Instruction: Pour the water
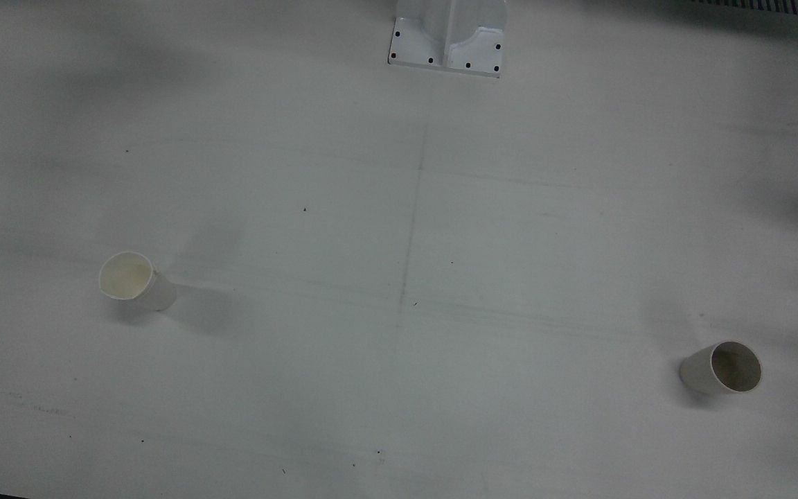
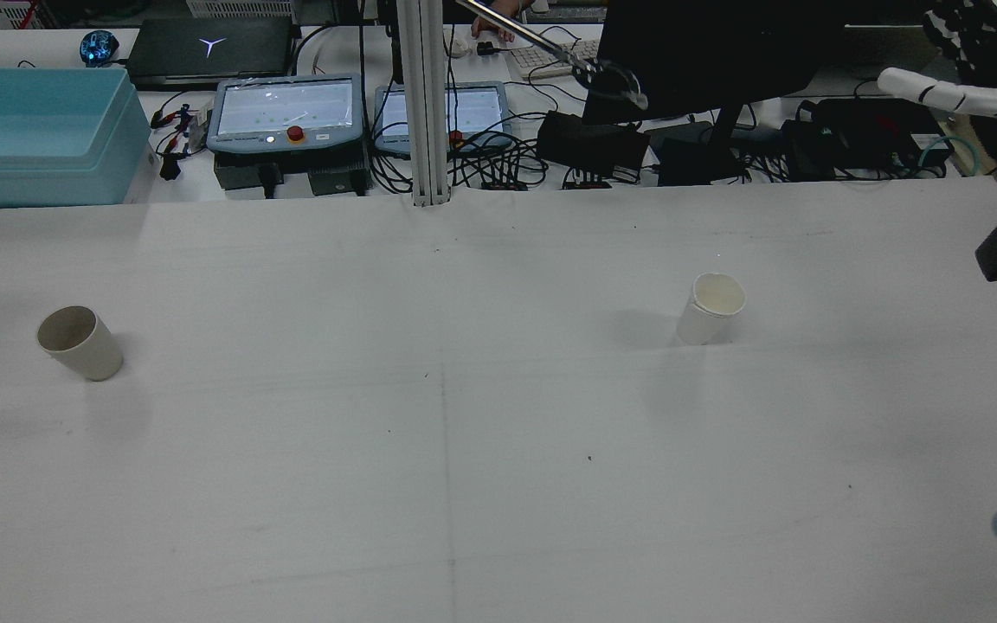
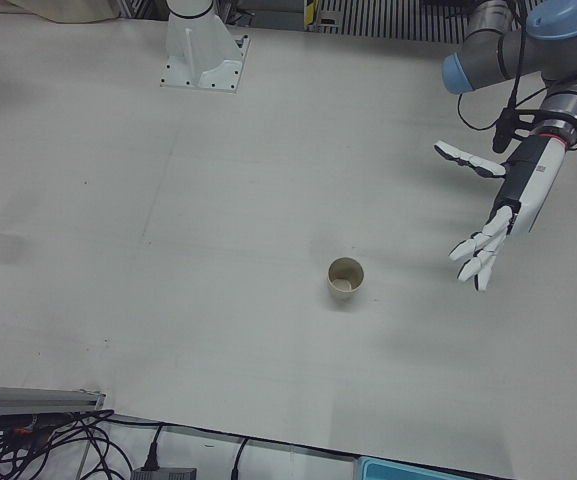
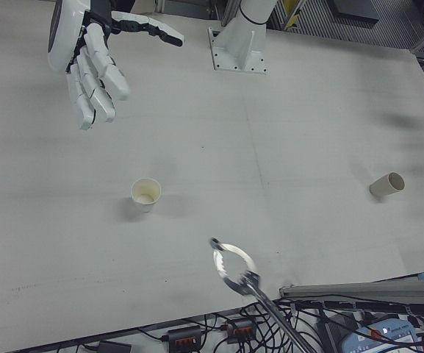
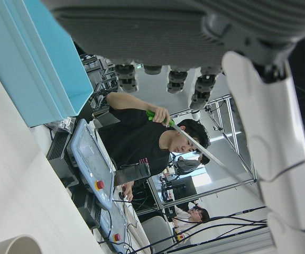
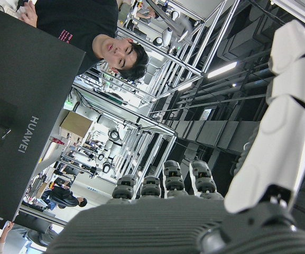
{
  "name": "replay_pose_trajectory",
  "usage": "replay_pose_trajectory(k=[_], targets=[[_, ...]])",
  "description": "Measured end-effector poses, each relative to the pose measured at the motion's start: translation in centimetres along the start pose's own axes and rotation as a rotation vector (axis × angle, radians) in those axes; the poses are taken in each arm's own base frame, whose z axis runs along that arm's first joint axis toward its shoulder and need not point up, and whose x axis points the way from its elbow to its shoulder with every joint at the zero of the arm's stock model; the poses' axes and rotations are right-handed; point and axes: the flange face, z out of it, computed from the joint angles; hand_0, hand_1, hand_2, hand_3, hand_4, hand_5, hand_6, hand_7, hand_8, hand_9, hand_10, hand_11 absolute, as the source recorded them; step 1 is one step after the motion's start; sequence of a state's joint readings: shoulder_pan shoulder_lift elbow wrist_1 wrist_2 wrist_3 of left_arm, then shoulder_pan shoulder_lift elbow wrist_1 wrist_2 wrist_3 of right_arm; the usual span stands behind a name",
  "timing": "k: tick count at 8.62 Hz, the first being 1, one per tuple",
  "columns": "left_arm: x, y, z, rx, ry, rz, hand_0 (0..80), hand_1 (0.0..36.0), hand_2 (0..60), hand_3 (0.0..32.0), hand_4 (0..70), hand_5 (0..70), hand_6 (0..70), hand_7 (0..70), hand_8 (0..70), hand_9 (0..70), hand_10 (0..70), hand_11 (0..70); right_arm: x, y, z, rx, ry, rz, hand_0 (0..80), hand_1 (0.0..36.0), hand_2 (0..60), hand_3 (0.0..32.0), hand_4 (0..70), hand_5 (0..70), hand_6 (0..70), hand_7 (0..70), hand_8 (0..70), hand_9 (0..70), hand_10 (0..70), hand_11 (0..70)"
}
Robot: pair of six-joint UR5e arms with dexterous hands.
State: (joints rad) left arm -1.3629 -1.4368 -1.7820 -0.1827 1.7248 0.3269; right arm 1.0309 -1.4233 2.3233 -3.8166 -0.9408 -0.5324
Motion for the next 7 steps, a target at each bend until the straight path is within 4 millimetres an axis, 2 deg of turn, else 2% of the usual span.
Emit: replay_pose_trajectory(k=[2,3,4,5,6,7], targets=[[-2.3,-0.6,1.0,-0.025,-0.041,-0.006,51.9,10.1,0.0,0.0,21.0,10.5,8.0,11.5,0.7,1.8,6.3,10.7,0.0,0.1,0.1,-0.003,0.000,-0.002,47.8,16.2,17.3,0.0,7.4,13.2,9.9,13.9,4.3,8.2,4.7,8.6],[-3.7,-1.4,0.6,-0.026,-0.066,-0.004,51.4,9.7,0.0,0.0,21.0,6.5,7.0,10.5,0.5,1.6,6.1,10.5,0.1,0.2,0.1,-0.004,0.000,-0.006,48.0,16.3,17.0,0.0,7.5,13.5,10.0,14.0,4.2,8.1,4.7,8.5],[-4.6,-2.4,-1.5,-0.029,-0.062,0.042,51.5,10.9,0.0,0.0,16.1,2.0,3.8,7.7,0.0,0.1,4.3,8.1,0.2,0.3,0.2,-0.005,0.001,-0.013,48.0,16.3,16.9,0.0,7.6,13.7,10.1,14.3,4.2,8.1,4.7,8.5],[-5.0,-3.2,-3.7,-0.029,-0.039,0.101,51.9,12.0,0.0,0.0,15.4,2.9,2.6,6.3,0.0,0.0,3.4,6.8,0.2,0.3,0.3,-0.005,0.002,-0.019,48.0,16.3,17.0,0.0,7.5,13.3,9.7,13.8,3.8,7.6,4.6,8.3],[-5.3,-4.1,-5.0,-0.018,-0.009,0.135,52.0,11.9,0.0,0.0,15.3,3.0,2.3,5.9,0.0,0.0,3.2,6.6,0.4,0.2,0.4,-0.001,0.004,-0.025,47.9,16.1,16.6,0.0,7.0,12.6,8.8,12.5,3.2,6.8,4.4,8.0],[-5.5,-5.1,-5.7,0.009,0.039,0.146,52.3,12.4,0.0,0.0,14.3,2.8,1.8,5.4,0.0,0.0,2.6,5.7,0.6,0.0,0.5,0.003,0.005,-0.027,47.3,15.0,12.7,0.0,6.5,6.6,3.9,4.0,0.0,1.3,1.2,3.4]])
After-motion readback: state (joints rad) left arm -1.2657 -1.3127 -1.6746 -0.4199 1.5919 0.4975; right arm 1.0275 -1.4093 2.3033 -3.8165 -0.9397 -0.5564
